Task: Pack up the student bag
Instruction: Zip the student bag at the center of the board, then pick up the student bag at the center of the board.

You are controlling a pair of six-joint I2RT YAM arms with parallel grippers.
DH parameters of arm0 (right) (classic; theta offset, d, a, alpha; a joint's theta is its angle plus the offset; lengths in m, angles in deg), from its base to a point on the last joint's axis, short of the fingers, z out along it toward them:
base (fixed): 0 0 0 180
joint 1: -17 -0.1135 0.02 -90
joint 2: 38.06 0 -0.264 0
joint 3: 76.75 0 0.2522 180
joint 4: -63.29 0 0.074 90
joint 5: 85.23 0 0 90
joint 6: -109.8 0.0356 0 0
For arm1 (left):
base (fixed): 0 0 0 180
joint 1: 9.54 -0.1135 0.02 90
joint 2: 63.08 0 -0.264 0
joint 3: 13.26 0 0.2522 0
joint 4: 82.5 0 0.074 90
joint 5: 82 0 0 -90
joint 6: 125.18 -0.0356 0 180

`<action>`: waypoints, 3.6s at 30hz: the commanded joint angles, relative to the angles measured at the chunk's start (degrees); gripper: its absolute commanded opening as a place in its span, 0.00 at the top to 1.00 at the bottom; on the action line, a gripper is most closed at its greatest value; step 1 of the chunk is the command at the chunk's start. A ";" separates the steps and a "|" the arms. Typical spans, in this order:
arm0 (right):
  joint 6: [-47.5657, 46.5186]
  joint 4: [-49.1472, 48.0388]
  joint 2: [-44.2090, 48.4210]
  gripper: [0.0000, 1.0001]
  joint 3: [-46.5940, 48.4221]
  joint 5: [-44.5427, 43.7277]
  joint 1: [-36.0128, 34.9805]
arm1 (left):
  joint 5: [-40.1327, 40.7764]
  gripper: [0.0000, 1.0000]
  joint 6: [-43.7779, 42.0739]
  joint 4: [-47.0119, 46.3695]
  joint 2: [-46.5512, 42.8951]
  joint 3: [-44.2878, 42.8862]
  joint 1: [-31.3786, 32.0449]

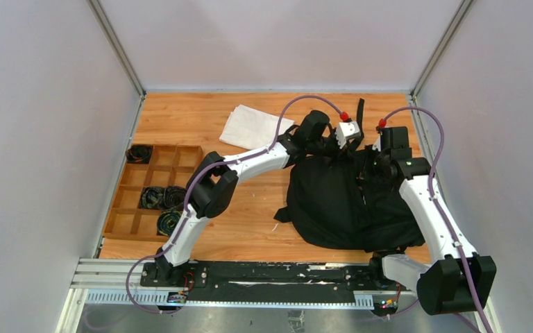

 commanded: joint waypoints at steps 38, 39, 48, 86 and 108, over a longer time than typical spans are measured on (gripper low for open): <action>5.78 10.07 5.42 1.00 -7.72 -1.85 0.75 | 9.17 1.00 3.11 -9.45 -1.43 1.41 -6.55; 6.67 10.34 5.63 1.00 -8.04 -2.64 0.71 | 9.15 1.00 3.22 -9.39 -1.42 1.38 -6.65; 12.44 11.15 9.16 1.00 -12.59 -3.19 0.82 | 9.30 1.00 3.40 -9.45 -1.22 1.78 -6.67; 15.32 23.55 21.74 0.70 -14.36 0.57 0.73 | 9.07 0.75 11.85 -11.63 -6.21 4.80 -13.96; 11.20 13.34 18.74 0.14 -3.96 -6.94 0.81 | 38.65 0.00 34.00 12.32 -42.45 38.81 -10.15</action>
